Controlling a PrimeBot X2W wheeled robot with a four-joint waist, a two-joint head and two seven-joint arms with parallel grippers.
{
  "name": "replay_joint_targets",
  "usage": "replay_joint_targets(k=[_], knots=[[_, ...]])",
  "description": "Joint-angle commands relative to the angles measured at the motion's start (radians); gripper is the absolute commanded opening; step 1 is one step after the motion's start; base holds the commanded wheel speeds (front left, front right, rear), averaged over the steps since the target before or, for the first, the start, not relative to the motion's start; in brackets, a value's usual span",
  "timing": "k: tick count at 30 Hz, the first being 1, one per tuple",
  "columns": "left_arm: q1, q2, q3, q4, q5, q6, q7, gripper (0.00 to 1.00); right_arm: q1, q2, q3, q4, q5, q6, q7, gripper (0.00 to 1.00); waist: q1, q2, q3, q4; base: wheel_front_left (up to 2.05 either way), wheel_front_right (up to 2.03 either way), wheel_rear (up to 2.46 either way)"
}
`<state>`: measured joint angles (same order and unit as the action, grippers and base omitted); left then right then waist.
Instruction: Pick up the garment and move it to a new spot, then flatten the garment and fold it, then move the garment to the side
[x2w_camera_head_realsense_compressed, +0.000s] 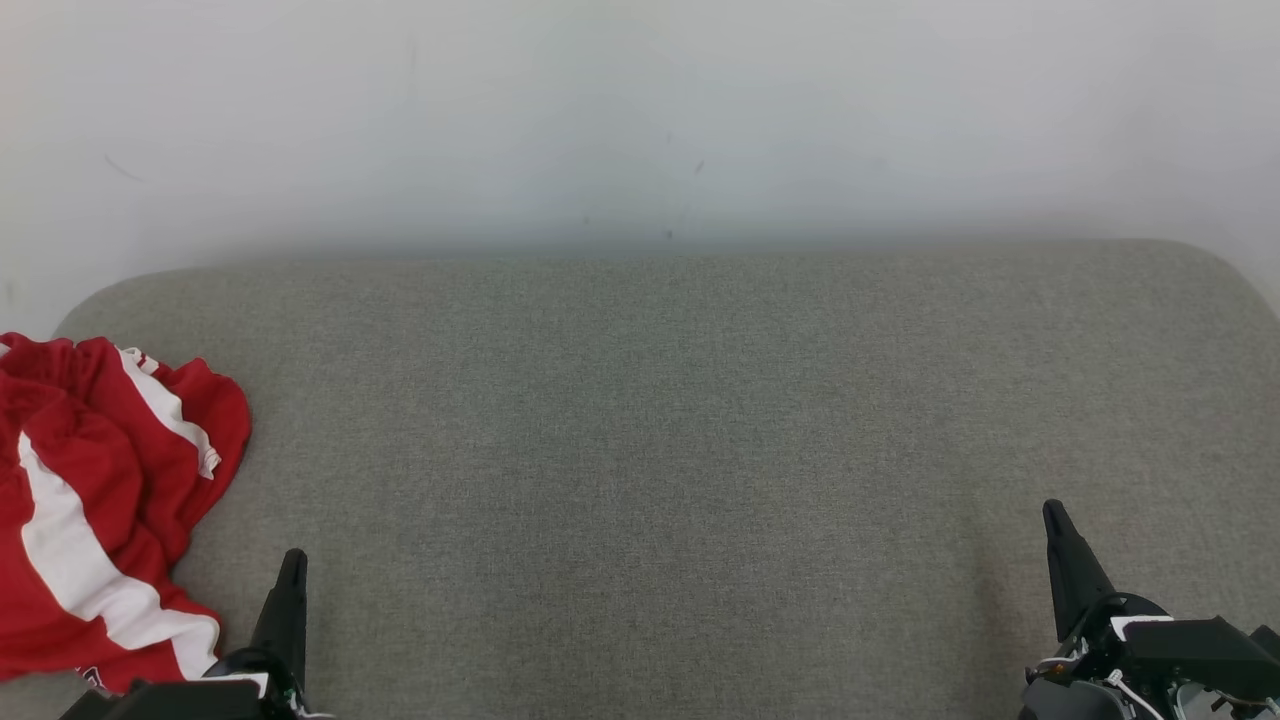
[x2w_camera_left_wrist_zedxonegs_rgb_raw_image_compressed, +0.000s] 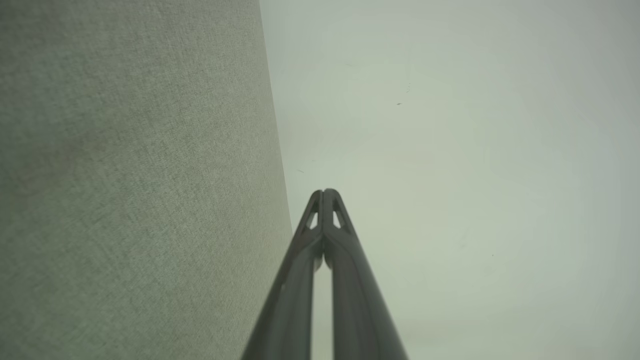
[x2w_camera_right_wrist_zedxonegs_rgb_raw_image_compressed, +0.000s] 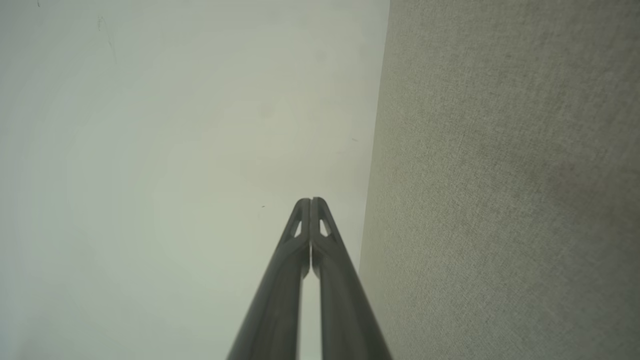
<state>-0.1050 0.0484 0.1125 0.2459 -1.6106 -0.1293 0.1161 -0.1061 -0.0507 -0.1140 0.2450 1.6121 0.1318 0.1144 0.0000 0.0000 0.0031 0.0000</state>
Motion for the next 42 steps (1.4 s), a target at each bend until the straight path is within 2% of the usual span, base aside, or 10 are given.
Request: replay_joint_targets(k=[1,13,14,18,30,36,42], knots=[[-0.009,0.003,0.002,-0.002,-0.005,-0.003,-0.001,0.00,-0.006,0.002,-0.001,-0.001,0.002,-0.002,0.002,0.00,0.0000,0.0000,0.000,0.000,0.00,0.00,0.00],[-0.009,0.003,0.002,-0.002,-0.005,-0.003,-0.001,0.00,-0.006,0.002,-0.001,-0.001,0.002,-0.002,0.002,0.00,0.0000,0.0000,0.000,0.000,0.00,0.00,0.00],[0.001,0.000,0.000,0.002,0.000,0.000,0.000,1.00,0.000,0.000,0.000,0.002,0.000,0.000,0.000,1.00,0.0000,0.0000,0.000,0.000,0.00,0.00,0.00],[0.022,-0.006,-0.003,0.028,0.001,0.001,-0.004,1.00,0.023,0.003,0.005,0.030,0.000,0.000,-0.004,1.00,0.0000,0.0000,0.000,0.000,0.00,0.00,0.00],[0.042,-0.005,-0.017,0.008,0.034,0.000,-0.065,1.00,0.013,0.001,0.062,0.015,-0.016,0.000,-0.061,1.00,0.0000,0.0000,-0.003,-0.002,0.00,0.00,0.00],[0.045,-0.004,-0.014,0.007,0.085,0.000,-0.088,1.00,0.009,-0.005,0.085,0.012,-0.043,0.000,-0.086,1.00,0.0000,0.0000,-0.005,-0.002,0.00,0.00,0.00],[0.047,-0.003,-0.008,0.004,0.193,0.000,-0.114,1.00,0.004,-0.010,0.108,0.017,-0.100,0.000,-0.113,1.00,0.0000,0.0000,-0.006,-0.002,0.00,0.00,0.00]])
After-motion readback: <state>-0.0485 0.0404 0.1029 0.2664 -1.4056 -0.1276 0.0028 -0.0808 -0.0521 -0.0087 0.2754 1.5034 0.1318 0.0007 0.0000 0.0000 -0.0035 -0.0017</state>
